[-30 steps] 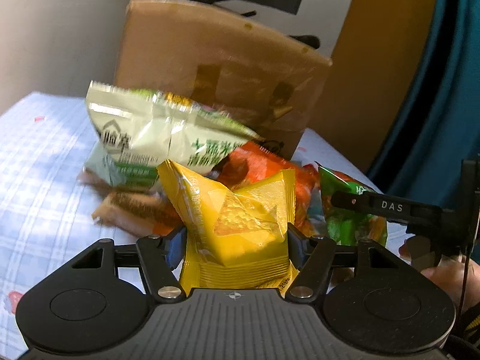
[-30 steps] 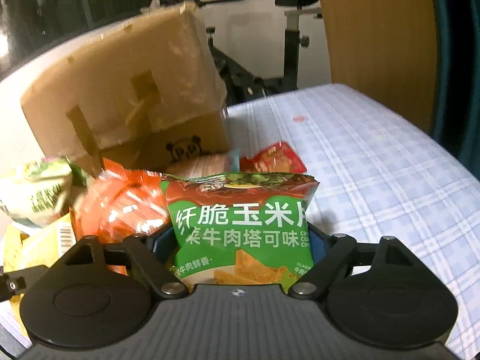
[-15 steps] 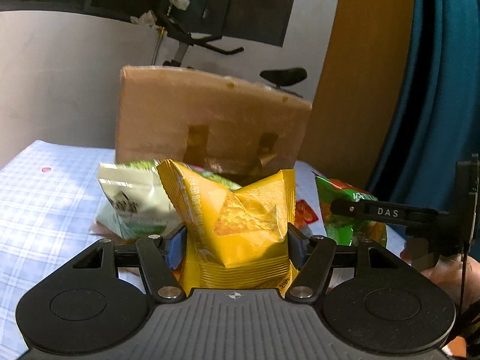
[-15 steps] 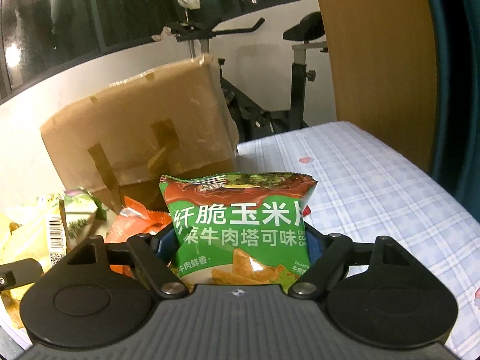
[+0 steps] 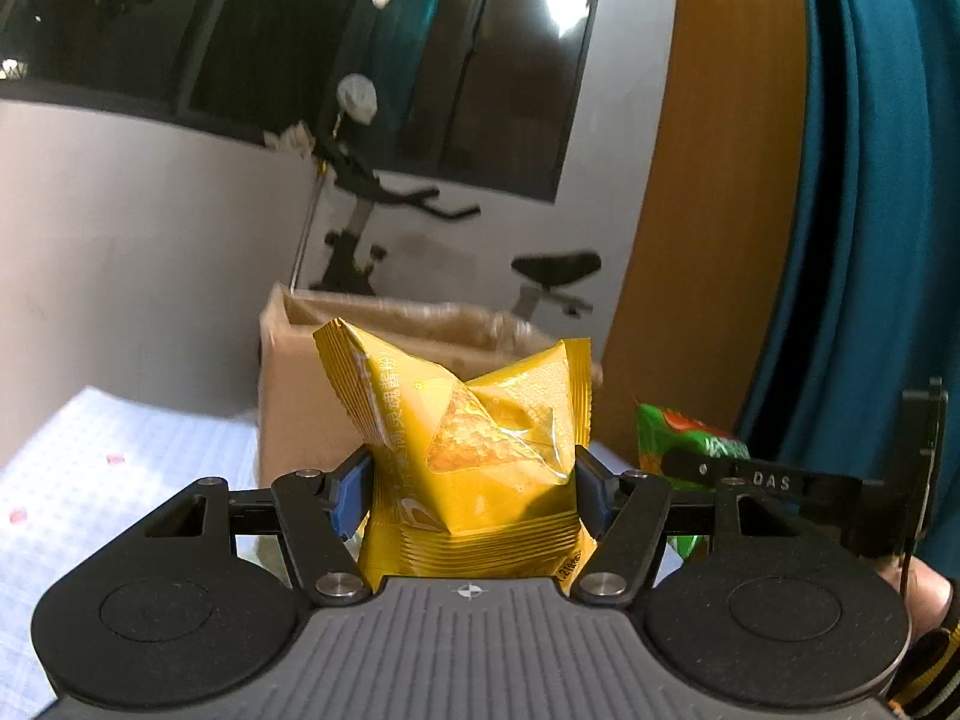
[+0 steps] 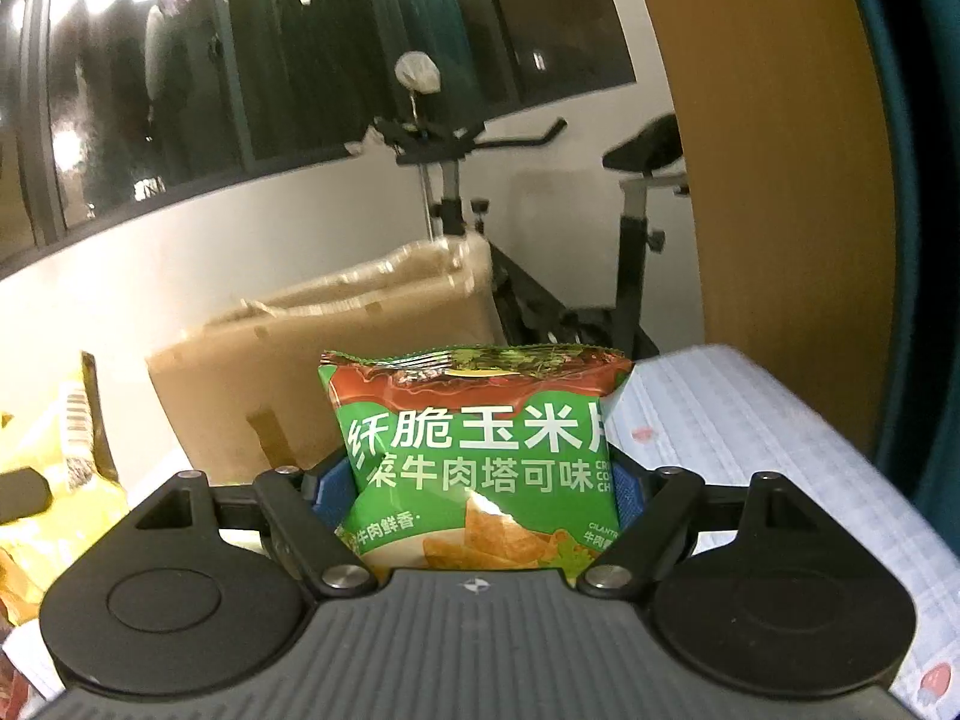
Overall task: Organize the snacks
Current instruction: 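Lift both bags and drop them into the lined box, opening both tools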
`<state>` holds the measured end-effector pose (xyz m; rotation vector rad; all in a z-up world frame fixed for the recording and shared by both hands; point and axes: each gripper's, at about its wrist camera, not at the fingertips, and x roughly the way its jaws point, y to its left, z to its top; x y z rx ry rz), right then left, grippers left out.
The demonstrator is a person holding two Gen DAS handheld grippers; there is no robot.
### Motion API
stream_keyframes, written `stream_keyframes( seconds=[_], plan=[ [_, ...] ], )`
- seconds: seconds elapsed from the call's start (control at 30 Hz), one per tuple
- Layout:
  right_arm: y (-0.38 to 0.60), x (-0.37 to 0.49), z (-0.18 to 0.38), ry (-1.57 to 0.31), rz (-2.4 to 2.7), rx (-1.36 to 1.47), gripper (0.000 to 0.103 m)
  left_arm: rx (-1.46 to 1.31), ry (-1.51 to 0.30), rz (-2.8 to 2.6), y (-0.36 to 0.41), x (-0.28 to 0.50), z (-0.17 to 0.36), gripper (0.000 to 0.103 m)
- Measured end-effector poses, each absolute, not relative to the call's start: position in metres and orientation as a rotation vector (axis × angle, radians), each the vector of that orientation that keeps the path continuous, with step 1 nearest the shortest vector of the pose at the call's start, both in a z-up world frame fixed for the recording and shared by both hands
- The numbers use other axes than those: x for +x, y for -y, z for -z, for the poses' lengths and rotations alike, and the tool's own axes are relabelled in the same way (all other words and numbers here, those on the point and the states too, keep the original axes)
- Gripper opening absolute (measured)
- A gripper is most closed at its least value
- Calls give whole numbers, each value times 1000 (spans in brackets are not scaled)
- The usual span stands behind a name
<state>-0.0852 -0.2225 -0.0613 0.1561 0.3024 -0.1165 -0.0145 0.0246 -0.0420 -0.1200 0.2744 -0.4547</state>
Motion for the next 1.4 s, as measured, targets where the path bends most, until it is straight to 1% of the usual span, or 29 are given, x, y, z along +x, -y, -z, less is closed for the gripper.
stream_keyframes(
  seconds=[0.13,0.37,0.6,0.83,1.03,1.4],
  plan=[
    [219,-84,43,-264,99,152,81,-131,-238,432,-28,-12,25,69],
    [217,-73,27,-227,75,127,81,-106,-209,367,-27,3,12,69],
    [211,-64,19,-182,53,91,81,-124,-199,344,-33,11,5,69],
    [211,-47,16,-180,39,82,81,-116,-212,338,-33,13,2,69],
    [213,-24,4,-170,29,90,81,-99,-203,332,-32,17,-6,69],
    [211,41,-30,-157,-66,108,81,-90,-209,312,-22,70,-23,69]
  ],
)
